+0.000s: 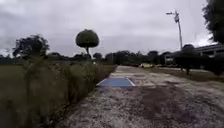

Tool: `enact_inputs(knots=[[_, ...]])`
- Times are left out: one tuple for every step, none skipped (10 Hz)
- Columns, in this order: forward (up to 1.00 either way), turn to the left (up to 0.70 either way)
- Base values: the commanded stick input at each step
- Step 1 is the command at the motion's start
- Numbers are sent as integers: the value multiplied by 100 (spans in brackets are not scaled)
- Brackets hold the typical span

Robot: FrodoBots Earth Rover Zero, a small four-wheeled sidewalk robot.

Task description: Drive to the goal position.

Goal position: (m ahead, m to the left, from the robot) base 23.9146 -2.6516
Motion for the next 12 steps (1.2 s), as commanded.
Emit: enact_inputs(knots=[[50, 0], [50, 0], [50, 0], [50, 0], [50, 0], [50, 0], [50, 0], [50, 0], [50, 0], [50, 0], [50, 0], [50, 0]])
